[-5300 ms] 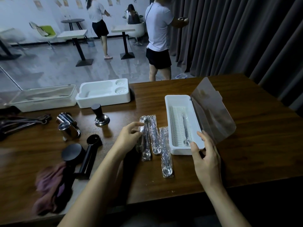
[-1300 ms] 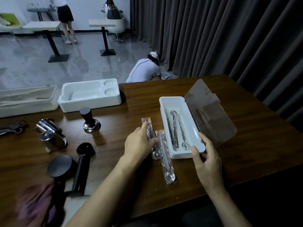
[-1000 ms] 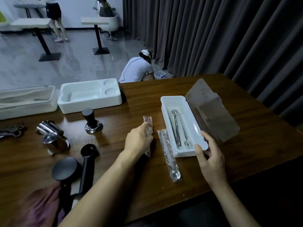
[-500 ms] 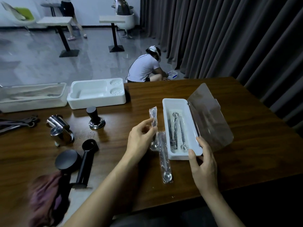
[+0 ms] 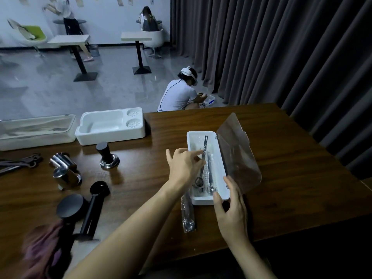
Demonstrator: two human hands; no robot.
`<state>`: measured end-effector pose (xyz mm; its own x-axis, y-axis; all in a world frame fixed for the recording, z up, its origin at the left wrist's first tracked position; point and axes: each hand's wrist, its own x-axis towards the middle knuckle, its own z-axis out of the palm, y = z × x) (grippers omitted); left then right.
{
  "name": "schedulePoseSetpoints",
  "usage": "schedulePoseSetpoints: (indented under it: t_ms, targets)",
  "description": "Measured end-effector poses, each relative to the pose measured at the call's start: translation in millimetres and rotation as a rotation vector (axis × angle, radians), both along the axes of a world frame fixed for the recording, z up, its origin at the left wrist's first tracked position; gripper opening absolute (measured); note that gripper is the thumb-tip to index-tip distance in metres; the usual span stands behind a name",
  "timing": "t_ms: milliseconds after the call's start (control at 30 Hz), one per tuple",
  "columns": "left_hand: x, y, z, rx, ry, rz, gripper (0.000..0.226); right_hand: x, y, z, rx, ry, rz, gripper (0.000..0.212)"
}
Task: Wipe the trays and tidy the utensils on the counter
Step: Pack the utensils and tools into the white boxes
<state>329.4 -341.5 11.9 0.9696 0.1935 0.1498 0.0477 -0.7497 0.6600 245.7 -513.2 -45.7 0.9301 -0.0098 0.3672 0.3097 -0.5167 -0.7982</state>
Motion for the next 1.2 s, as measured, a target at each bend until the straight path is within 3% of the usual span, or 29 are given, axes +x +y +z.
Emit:
schedulePoseSetpoints:
  t_ms: [200,400,567,667,833,1000,1200]
  targets:
    - [5,-16,-8,-0.026,-0.019,0.046,0.036,1,-1,1,-0.004,0.014,0.002,0.057]
    - [6,-18,-11,-0.083,0.019,-0.035,0.044,3,-1,0,-0.02,0.02,0.005,0.058]
    - [-14,10,-13,-0.316,-0.074,-0.006,0.027,3,-1,-1,-0.037,0.005,0.001,0.058]
    - [-30,28,-25,-0.344,-0.143,-0.006,0.03,3,-1,0,-0.037,0.008,0.003,0.058]
    - [-54,42,-43,-0.165,-0.011,0.003,0.038,4,-1,0,-0.036,-0.01,0.007,0.058]
    - [-72,46,-47,0.008,0.128,-0.036,0.069,4,0,1,-0.027,-0.006,0.018,0.058]
    - [-78,44,-50,0.212,0.194,-0.083,0.082,4,-1,-1,-0.006,-0.01,0.02,0.058]
